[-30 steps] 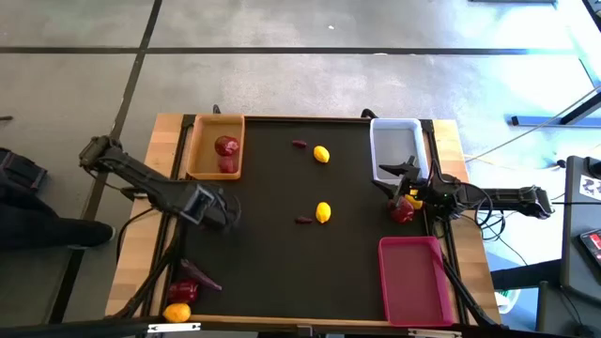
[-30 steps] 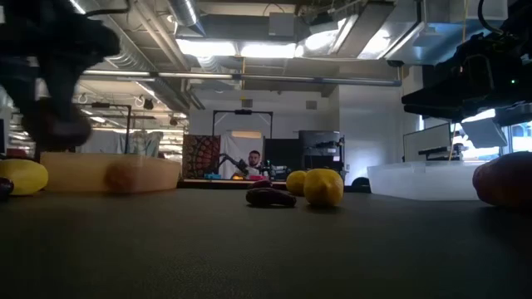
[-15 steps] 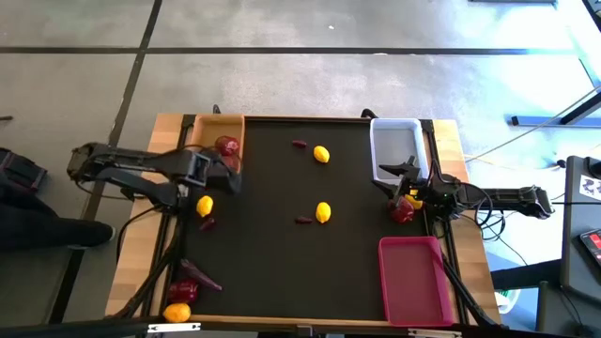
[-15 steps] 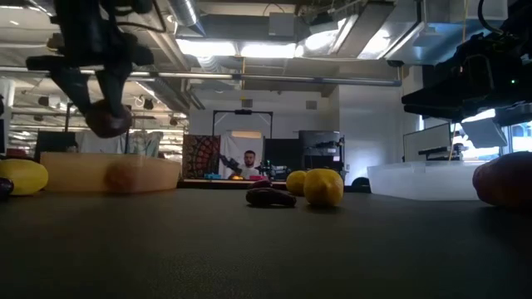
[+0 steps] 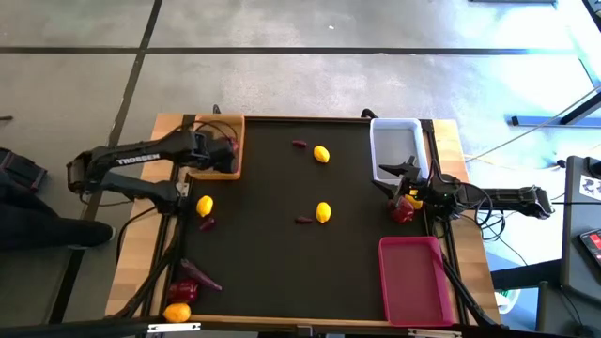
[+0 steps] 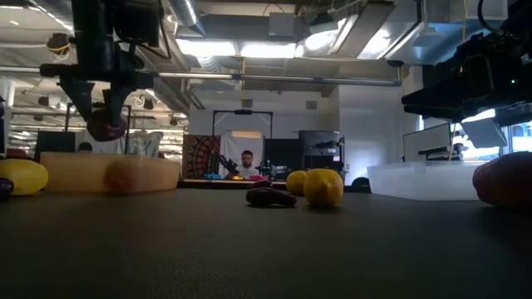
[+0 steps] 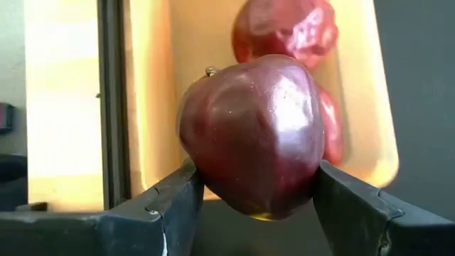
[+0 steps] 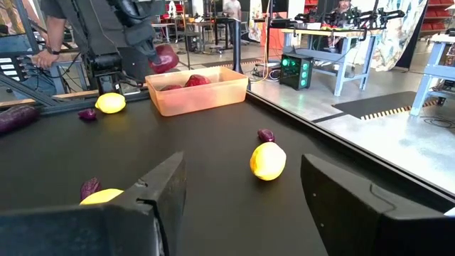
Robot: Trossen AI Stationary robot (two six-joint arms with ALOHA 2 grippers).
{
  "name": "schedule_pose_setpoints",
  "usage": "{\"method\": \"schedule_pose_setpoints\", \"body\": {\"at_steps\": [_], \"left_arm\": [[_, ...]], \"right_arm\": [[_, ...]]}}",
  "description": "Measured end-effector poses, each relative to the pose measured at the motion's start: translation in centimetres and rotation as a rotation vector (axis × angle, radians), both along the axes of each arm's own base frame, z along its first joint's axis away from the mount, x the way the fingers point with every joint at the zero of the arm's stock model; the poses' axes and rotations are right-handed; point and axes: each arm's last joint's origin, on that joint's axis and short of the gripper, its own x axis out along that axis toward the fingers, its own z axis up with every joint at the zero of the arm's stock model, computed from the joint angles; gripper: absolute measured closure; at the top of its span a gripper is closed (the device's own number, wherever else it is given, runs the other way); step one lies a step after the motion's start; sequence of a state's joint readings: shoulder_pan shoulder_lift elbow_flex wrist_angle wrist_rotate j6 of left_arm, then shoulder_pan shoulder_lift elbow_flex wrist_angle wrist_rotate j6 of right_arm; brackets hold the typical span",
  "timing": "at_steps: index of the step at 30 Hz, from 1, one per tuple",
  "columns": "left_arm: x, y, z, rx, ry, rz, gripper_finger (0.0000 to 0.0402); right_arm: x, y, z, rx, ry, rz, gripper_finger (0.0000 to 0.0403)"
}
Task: Sort produce into baskets
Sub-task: Put the apple into the orange bin
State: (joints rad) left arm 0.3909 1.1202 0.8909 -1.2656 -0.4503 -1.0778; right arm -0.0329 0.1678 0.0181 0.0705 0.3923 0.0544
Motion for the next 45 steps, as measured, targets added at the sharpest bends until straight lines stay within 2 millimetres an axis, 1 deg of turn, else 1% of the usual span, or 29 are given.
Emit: {"method": "schedule_pose_setpoints", "body": {"at_steps": [10, 14, 18, 21, 25, 33, 40, 45], "left_arm": [[-0.1, 2.2, -1.2, -0.05, 0.119, 0.02, 0.0167], [0.0, 2.7, -2.8, -0.086, 0.164, 0.009, 0.0167], [-0.2, 3.0, -4.5, -0.114, 0.15, 0.006, 0.0167], [-0.2, 3.0, -5.5, -0.136, 0.125, -0.012, 0.0167], [-0.6, 2.8, -6.4, -0.144, 0.146, -0.031, 0.0166], [-0.8, 2.8, -6.8, -0.146, 0.141, -0.002, 0.0163], [-1.0, 2.9, -6.8, -0.145, 0.134, 0.033, 0.0102], [-0.7, 3.0, -6.5, -0.173, 0.117, -0.002, 0.0086]], "right_arm": [[0.0, 0.0, -0.1, 0.0, 0.008, 0.001, 0.0164], [0.0, 0.0, -0.1, 0.0, 0.009, 0.0, 0.0164], [0.0, 0.0, -0.1, 0.0, 0.01, 0.001, 0.0164], [0.0, 0.0, -0.1, 0.0, 0.011, 0.001, 0.0164], [0.0, 0.0, -0.1, 0.001, 0.01, 0.001, 0.0164], [0.0, 0.0, -0.1, 0.001, 0.011, 0.001, 0.0164], [0.0, 0.0, -0.1, 0.001, 0.01, 0.001, 0.0164], [0.0, 0.0, -0.1, 0.001, 0.011, 0.001, 0.0164]]}}
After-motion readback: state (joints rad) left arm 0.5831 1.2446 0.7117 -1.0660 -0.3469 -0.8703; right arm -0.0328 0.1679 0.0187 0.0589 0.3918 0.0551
